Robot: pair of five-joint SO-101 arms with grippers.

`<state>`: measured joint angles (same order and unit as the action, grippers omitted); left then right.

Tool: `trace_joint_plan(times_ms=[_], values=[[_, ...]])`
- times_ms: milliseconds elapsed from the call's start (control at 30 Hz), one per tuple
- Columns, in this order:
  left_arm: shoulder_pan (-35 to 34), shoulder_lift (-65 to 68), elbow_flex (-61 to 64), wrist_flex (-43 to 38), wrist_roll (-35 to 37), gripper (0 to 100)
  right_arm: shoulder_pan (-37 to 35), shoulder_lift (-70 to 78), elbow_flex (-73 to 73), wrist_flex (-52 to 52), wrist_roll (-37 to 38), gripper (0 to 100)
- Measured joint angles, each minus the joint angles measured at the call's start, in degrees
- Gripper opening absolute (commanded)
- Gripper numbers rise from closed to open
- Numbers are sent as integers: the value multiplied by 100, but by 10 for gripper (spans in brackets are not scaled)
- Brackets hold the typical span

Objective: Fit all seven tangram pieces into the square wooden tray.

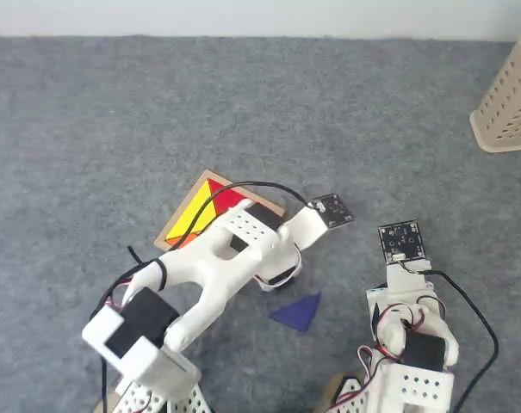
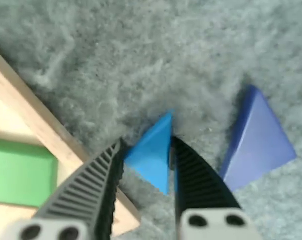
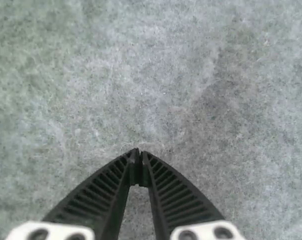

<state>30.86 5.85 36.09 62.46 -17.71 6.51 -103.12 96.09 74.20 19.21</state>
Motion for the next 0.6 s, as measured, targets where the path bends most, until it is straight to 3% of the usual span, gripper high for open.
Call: trace_joint_plan(times_ms=[400,600], values=[[0,-44,-9,97,-9,12,0,0,0,0,0,6],[-70,-897,132,413,9,12,0,0,0,0,0,6]])
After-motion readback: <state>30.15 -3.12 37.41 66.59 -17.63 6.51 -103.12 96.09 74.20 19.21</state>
